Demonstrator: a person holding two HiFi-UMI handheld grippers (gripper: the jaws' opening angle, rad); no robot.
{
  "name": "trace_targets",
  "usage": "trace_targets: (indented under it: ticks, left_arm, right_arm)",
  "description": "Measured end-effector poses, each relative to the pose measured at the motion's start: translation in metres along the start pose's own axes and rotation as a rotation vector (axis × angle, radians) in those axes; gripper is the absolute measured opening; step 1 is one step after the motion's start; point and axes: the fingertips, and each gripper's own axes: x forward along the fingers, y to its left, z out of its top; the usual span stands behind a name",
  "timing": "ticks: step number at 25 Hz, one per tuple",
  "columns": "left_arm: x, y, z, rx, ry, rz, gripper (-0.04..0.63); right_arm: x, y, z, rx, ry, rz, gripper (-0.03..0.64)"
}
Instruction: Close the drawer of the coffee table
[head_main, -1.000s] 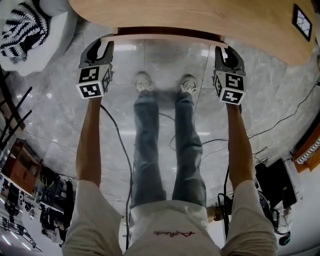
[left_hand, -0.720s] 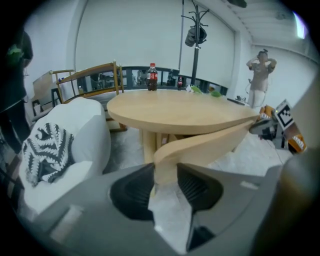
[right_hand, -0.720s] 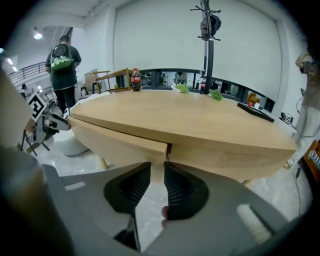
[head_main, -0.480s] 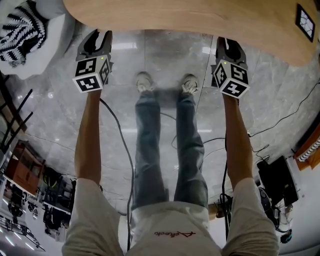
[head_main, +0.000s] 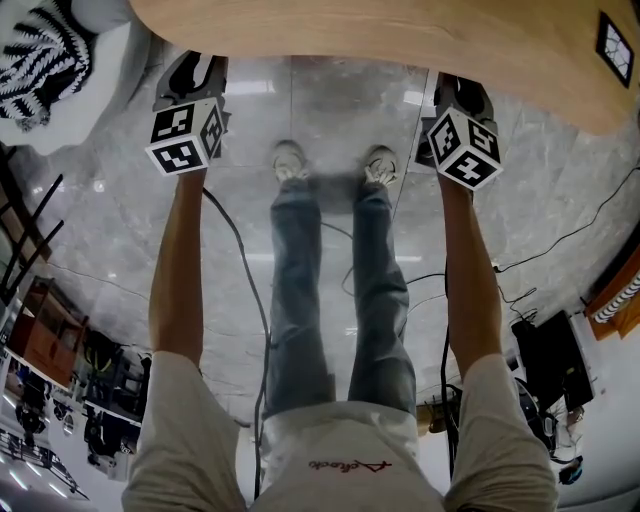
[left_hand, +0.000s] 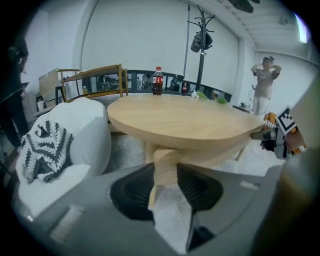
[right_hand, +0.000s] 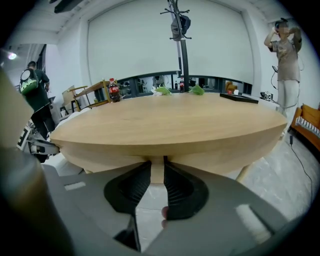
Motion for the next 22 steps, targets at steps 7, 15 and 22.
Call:
trace_targets:
  ticks: [7,15,22]
  left_arm:
    - [-0.005,0.001,-0.003,-0.021,-0.007,0.010,0.133]
    - [-0.028,-0.020,-0.019,0.006,0.013,-0.008,0.064]
    - [-0.048,-0.041,-0.019,-0.004,-0.005,-0.027,0.001]
  right_arm:
    - [-0.006,0.001,-0.005,-0.017,0.024,0.007,0.098]
    - [-0.031,0.017,-0.016,-0.099,0.041,0.042,0.045]
    - [-0.052,0.023,-0.010,-0.112,0.018,0.063,0.005]
